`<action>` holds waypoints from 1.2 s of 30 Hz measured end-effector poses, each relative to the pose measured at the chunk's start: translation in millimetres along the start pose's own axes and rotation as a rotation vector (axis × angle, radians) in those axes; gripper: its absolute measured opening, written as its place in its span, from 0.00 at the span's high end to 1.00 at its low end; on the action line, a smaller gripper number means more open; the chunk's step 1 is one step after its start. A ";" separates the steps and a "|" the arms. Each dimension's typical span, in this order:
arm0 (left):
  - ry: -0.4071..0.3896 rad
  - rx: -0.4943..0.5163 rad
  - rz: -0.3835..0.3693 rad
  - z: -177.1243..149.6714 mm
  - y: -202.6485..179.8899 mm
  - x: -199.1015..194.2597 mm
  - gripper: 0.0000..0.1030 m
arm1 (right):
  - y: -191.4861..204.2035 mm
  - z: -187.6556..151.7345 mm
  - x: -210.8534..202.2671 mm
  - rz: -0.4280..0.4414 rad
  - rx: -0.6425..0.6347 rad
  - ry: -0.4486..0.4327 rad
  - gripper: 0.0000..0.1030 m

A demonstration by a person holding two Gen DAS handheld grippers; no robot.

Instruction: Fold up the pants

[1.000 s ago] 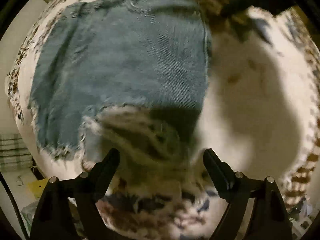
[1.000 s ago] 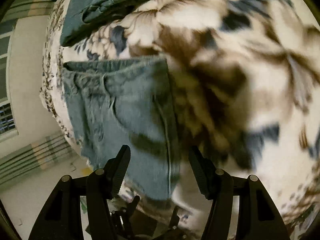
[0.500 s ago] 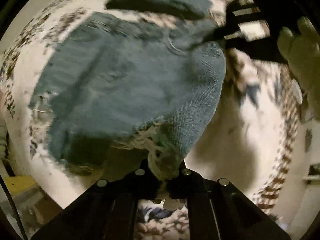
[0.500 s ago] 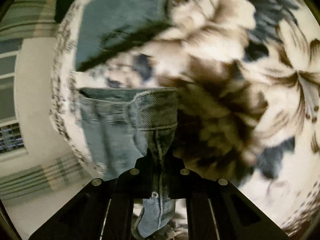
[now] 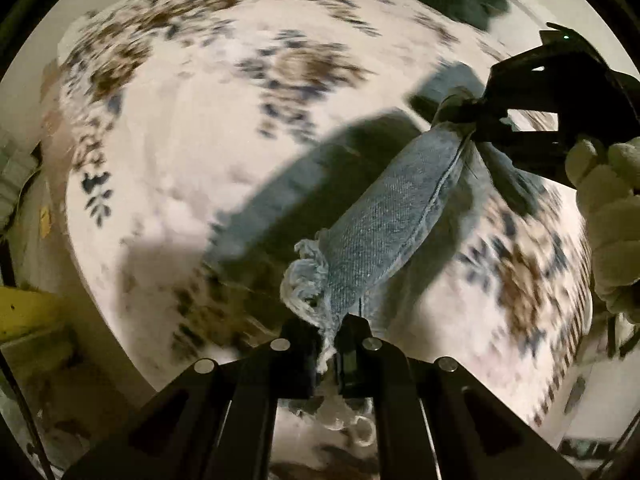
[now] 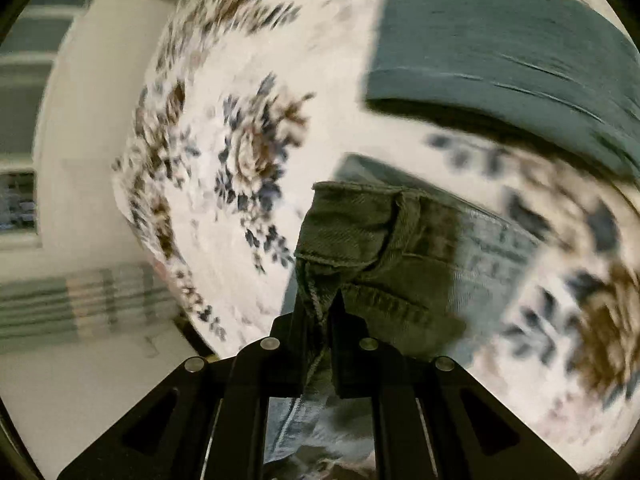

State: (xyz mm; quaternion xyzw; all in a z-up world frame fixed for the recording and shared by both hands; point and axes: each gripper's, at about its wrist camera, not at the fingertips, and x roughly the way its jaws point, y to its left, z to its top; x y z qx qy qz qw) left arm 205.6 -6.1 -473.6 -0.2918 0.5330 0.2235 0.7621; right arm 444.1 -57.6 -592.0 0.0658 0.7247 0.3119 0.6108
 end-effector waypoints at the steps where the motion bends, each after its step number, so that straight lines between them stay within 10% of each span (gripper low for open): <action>1: 0.003 -0.006 0.010 4.2 7.2 6.9 0.96 | 15.3 10.3 23.3 -0.034 -0.025 0.025 0.91; 6: 0.104 -0.117 0.006 16.6 51.8 61.5 0.87 | 29.2 30.8 91.4 -0.219 -0.088 0.153 0.80; 8: 0.105 -0.204 0.007 13.9 72.3 64.5 0.65 | 29.7 35.7 99.7 -0.175 -0.082 0.192 0.42; 10: 0.094 -0.307 0.004 6.2 92.4 56.9 0.19 | 29.0 33.4 88.7 -0.106 -0.087 0.187 0.24; 16: 0.119 -0.630 -0.113 -48.0 123.4 32.0 0.17 | 6.8 10.4 26.1 -0.125 -0.141 0.139 0.19; 21: 0.210 -0.894 -0.295 -117.7 101.1 52.1 0.17 | -85.0 -5.1 -10.4 -0.088 -0.010 0.112 0.19; 28: 0.247 -1.134 -0.561 -147.9 56.6 99.2 0.17 | -144.6 -19.4 18.2 0.007 0.059 0.157 0.19; 36: 0.180 -1.361 -0.638 -146.1 63.1 144.2 0.13 | -157.7 -19.3 69.7 0.109 0.070 0.169 0.17</action>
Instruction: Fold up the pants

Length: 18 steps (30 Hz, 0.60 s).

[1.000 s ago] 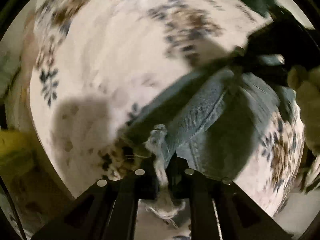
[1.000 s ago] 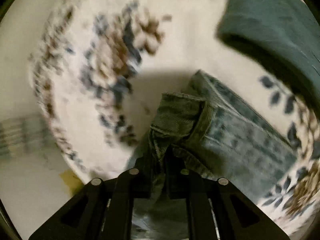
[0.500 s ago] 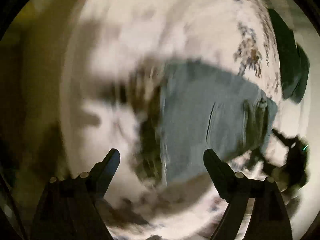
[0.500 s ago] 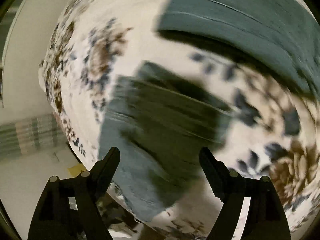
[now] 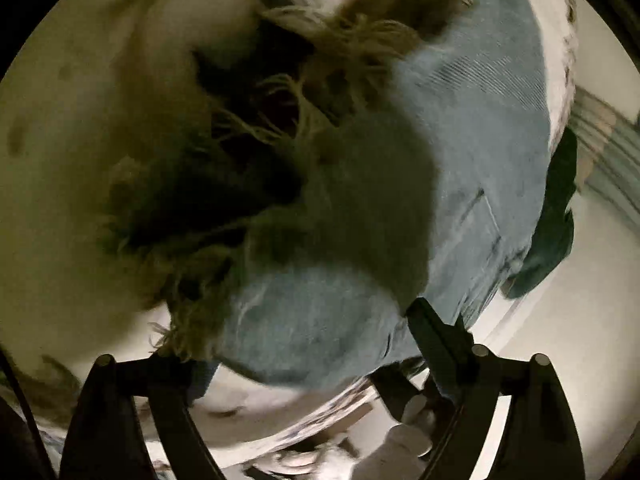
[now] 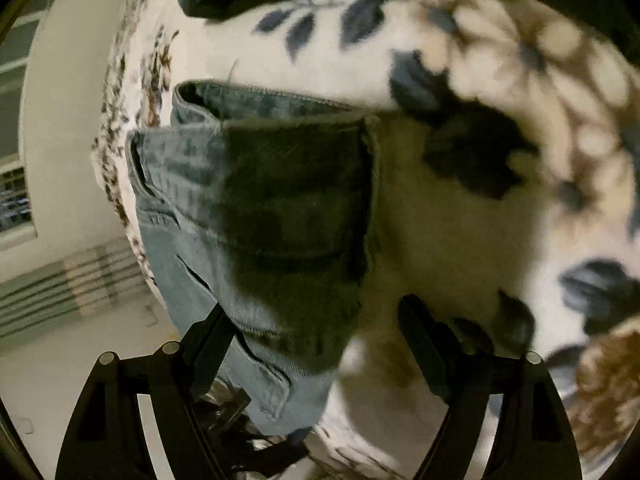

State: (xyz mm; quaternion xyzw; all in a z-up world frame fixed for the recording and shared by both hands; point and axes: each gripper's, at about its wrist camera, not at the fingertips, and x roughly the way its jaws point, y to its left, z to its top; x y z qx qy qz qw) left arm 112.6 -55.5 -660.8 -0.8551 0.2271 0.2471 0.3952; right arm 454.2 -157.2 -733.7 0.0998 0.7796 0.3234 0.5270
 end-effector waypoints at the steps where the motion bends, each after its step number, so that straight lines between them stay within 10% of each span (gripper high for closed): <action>1: -0.001 -0.006 -0.003 0.3 -1.7 0.4 0.12 | -2.1 0.6 1.0 0.021 0.001 -0.007 0.17; 8: 0.017 -0.149 -0.098 -5.3 14.1 -25.8 0.12 | 4.2 9.8 -3.2 0.113 -0.054 -0.011 0.17; 18: -0.103 -0.090 0.001 3.5 5.8 -15.7 0.15 | 22.7 17.0 14.0 0.056 -0.093 -0.015 0.17</action>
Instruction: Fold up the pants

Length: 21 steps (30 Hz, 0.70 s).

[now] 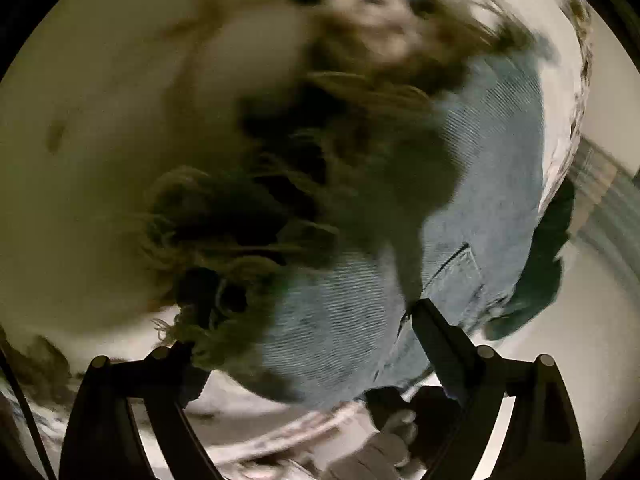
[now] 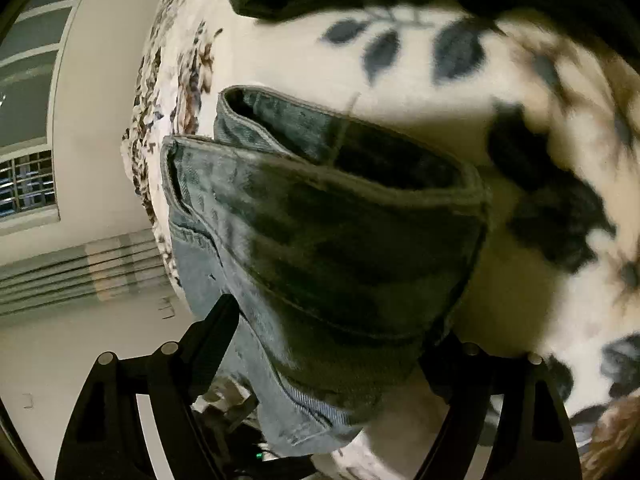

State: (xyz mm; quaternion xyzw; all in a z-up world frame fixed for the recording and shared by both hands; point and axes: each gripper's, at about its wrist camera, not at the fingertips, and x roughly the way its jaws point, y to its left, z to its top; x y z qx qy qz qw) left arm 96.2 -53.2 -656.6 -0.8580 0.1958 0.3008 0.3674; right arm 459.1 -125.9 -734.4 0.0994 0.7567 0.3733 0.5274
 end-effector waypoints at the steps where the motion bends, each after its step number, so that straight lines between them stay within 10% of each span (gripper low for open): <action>1: -0.019 0.048 0.044 -4.9 -5.9 -0.3 0.26 | 2.8 -0.7 0.1 -0.025 -0.004 -0.025 0.23; 6: -0.068 0.361 0.161 -17.5 -54.3 -13.5 0.70 | 10.9 -10.7 -9.9 -0.100 0.037 -0.096 0.57; 12: -0.115 0.596 0.087 -7.9 -96.6 -60.9 0.73 | 14.8 -55.3 -39.4 -0.021 0.118 -0.157 0.64; 21: -0.037 0.217 -0.124 35.7 21.0 -57.2 0.49 | -30.1 -80.3 -11.6 0.037 0.213 -0.084 0.36</action>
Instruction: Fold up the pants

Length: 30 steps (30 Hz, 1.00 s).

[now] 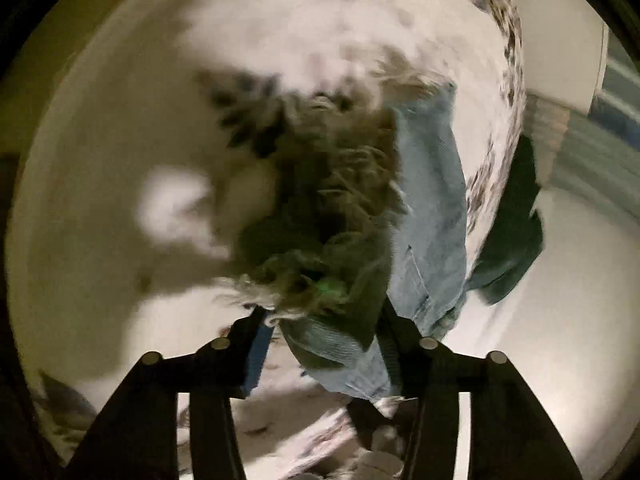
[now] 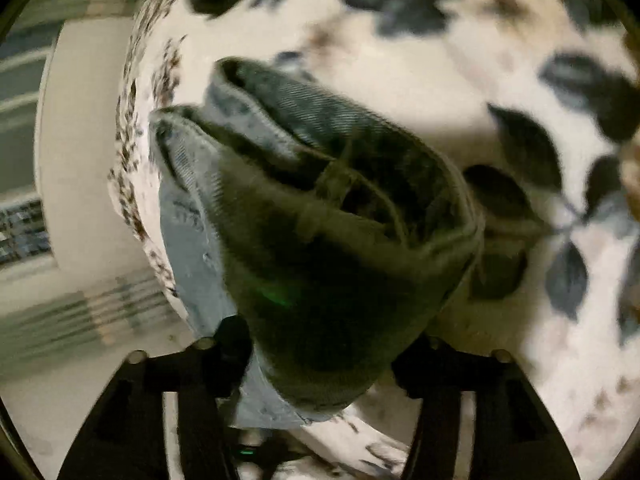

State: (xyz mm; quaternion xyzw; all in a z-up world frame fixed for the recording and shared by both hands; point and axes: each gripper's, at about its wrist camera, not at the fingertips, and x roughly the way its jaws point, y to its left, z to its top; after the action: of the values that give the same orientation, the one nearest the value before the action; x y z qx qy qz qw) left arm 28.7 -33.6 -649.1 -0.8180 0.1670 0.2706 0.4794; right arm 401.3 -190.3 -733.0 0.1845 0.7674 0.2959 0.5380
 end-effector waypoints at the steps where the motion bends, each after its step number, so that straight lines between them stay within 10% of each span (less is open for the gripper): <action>1: -0.007 -0.004 -0.005 -0.1 -0.4 2.9 0.47 | -4.9 3.2 1.0 0.030 0.023 0.006 0.33; 6: -0.014 0.020 0.044 12.1 -19.2 30.6 0.48 | -2.0 13.1 4.6 0.035 0.001 0.012 0.33; 9: -0.039 0.147 0.103 13.5 -48.8 33.7 0.73 | 5.4 8.5 -0.9 -0.004 -0.009 -0.055 0.56; 18: -0.014 0.405 0.204 -8.9 -149.5 3.3 0.76 | 39.9 -37.7 -45.7 0.112 0.111 -0.168 0.67; 30: 0.286 0.694 0.156 -68.1 -339.5 87.7 0.77 | 79.2 -40.1 -215.0 0.274 0.248 -0.448 0.69</action>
State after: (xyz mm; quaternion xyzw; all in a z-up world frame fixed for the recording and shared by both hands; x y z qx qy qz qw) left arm 298.8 70.2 -439.6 -0.6214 0.3756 0.1169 0.6776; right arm 436.9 -269.9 -517.4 0.4116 0.6277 0.2218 0.6224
